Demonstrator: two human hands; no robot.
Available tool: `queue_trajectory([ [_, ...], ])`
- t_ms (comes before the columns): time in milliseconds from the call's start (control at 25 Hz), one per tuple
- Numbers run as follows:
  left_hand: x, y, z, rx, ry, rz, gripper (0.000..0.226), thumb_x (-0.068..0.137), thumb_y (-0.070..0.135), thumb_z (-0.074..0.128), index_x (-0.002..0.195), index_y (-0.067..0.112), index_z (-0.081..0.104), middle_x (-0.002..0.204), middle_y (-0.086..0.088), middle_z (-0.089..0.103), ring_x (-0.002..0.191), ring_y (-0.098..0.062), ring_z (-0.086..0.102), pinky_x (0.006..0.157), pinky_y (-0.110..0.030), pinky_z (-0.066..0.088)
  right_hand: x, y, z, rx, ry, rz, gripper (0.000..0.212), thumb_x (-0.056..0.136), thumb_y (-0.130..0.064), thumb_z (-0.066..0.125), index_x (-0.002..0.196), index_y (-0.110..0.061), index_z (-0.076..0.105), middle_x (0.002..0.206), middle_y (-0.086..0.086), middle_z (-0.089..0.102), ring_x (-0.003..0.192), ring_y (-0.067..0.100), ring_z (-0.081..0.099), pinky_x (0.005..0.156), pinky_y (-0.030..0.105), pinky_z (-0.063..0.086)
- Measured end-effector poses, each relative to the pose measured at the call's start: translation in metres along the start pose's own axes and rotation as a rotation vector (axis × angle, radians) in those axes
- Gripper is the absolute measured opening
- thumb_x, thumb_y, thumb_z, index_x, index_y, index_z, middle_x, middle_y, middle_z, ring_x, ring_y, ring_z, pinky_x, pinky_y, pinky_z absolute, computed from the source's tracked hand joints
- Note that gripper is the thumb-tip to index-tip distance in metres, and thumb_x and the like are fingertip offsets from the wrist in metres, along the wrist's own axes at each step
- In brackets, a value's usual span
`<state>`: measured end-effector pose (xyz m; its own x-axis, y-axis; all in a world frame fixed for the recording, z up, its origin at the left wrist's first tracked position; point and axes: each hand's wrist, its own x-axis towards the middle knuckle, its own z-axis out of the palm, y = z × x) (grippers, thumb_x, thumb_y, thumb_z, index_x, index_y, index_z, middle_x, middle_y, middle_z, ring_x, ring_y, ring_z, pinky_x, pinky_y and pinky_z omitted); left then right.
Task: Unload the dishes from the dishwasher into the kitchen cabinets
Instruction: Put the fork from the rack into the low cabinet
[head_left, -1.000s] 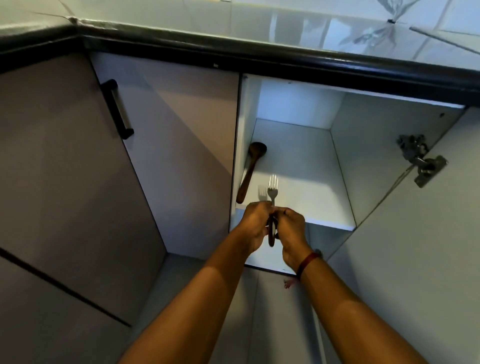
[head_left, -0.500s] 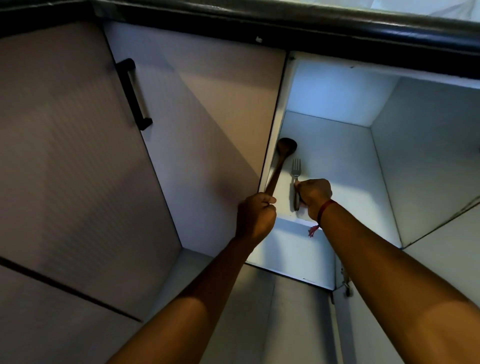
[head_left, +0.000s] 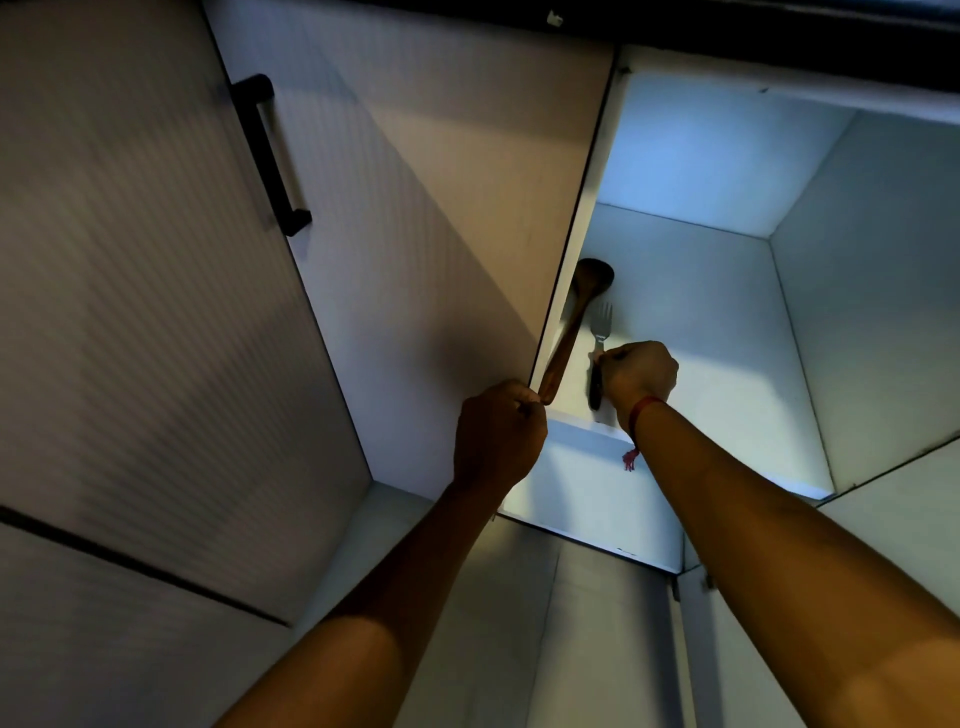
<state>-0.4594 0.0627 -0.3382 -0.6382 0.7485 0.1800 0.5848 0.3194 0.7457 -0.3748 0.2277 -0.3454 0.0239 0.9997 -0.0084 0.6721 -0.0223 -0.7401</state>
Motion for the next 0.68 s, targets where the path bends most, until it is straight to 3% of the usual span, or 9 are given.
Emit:
queue_trajectory([
  [160, -0.013, -0.008, 0.001, 0.037, -0.023, -0.016, 0.022, 0.094, 0.019, 0.053, 0.079, 0.008, 0.065, 0.069, 0.005, 0.052, 0.058, -0.004, 0.044, 0.057, -0.005, 0.031, -0.001, 0.006, 0.001, 0.017, 0.035, -0.009, 0.027, 0.085, -0.031, 0.071, 0.090, -0.005, 0.077, 0.090, 0.017, 0.073, 0.089, 0.033, 0.066, 0.079, 0.032, 0.053],
  [280, -0.029, -0.011, 0.003, 0.035, -0.064, -0.059, 0.019, 0.094, 0.019, 0.052, 0.087, 0.009, 0.067, 0.080, 0.000, 0.064, 0.066, -0.005, 0.049, 0.068, -0.012, 0.042, -0.015, 0.017, -0.008, 0.053, 0.046, -0.020, 0.025, 0.091, -0.025, 0.064, 0.084, -0.003, 0.075, 0.086, 0.019, 0.072, 0.087, 0.035, 0.066, 0.076, 0.029, 0.048],
  [400, -0.057, -0.013, 0.009, 0.027, -0.129, -0.114, 0.018, 0.094, 0.018, 0.051, 0.093, 0.012, 0.068, 0.097, 0.002, 0.071, 0.079, -0.008, 0.060, 0.066, -0.008, 0.035, -0.058, 0.042, -0.024, 0.108, 0.063, -0.148, 0.019, 0.091, -0.018, 0.062, 0.093, -0.003, 0.074, 0.094, 0.017, 0.072, 0.091, 0.031, 0.066, 0.083, 0.027, 0.046],
  [480, -0.084, -0.012, 0.019, 0.025, -0.180, -0.118, 0.021, 0.093, 0.017, 0.051, 0.097, 0.014, 0.071, 0.103, 0.005, 0.072, 0.090, -0.010, 0.064, 0.068, -0.008, 0.035, -0.101, 0.072, -0.036, 0.154, 0.093, -0.238, 0.019, 0.090, -0.013, 0.063, 0.105, -0.005, 0.072, 0.102, 0.013, 0.071, 0.093, 0.025, 0.065, 0.086, 0.021, 0.044],
  [600, -0.129, -0.006, 0.036, -0.033, -0.235, -0.141, 0.021, 0.091, 0.015, 0.052, 0.098, 0.014, 0.072, 0.104, 0.003, 0.072, 0.093, -0.013, 0.065, 0.073, -0.014, 0.038, -0.168, 0.132, -0.053, 0.162, 0.120, -0.288, 0.017, 0.088, -0.007, 0.064, 0.103, -0.009, 0.072, 0.088, 0.009, 0.071, 0.075, 0.017, 0.063, 0.072, 0.002, 0.038],
  [680, -0.165, 0.001, 0.050, -0.077, -0.261, -0.196, 0.018, 0.091, 0.016, 0.053, 0.095, 0.016, 0.071, 0.100, 0.001, 0.072, 0.090, -0.016, 0.065, 0.073, -0.017, 0.041, -0.210, 0.176, -0.064, 0.145, 0.097, -0.245, 0.018, 0.088, -0.007, 0.064, 0.103, -0.013, 0.072, 0.089, 0.005, 0.071, 0.076, 0.016, 0.065, 0.072, 0.004, 0.041],
])
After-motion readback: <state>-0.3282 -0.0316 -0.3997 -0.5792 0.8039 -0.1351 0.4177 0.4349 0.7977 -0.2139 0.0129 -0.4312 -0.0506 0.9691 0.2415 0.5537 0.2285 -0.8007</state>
